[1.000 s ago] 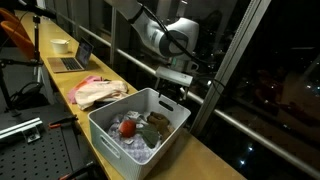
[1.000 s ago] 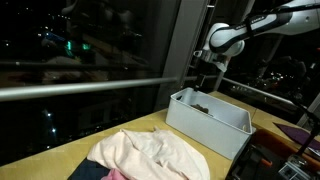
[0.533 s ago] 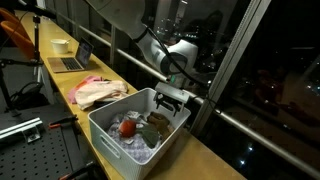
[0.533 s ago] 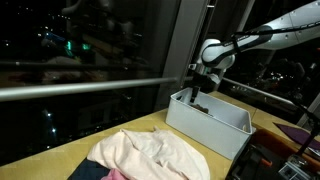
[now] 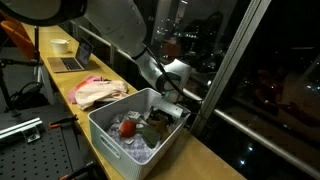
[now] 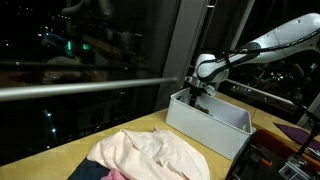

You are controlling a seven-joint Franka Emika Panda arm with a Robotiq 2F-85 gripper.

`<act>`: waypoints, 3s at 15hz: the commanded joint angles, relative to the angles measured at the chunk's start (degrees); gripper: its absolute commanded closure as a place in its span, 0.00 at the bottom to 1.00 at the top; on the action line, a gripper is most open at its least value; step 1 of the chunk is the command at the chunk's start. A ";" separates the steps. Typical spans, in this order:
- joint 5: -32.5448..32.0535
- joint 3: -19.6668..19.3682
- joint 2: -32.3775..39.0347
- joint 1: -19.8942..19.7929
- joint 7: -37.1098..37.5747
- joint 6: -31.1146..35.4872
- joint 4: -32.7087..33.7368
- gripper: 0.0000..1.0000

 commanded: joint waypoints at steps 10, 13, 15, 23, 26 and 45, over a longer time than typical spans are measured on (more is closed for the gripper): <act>-1.97 1.19 -7.39 1.45 4.84 3.94 -8.79 0.85; -3.53 0.53 -16.34 1.70 7.58 5.55 -16.26 0.99; -4.30 0.47 -21.89 1.97 9.27 6.54 -19.73 0.97; -6.18 2.98 -37.74 9.91 16.61 -5.42 -18.83 0.97; -2.47 6.21 -39.93 13.86 20.01 -15.41 -14.36 0.97; 7.38 13.10 -48.56 20.19 23.30 -2.91 -40.12 0.19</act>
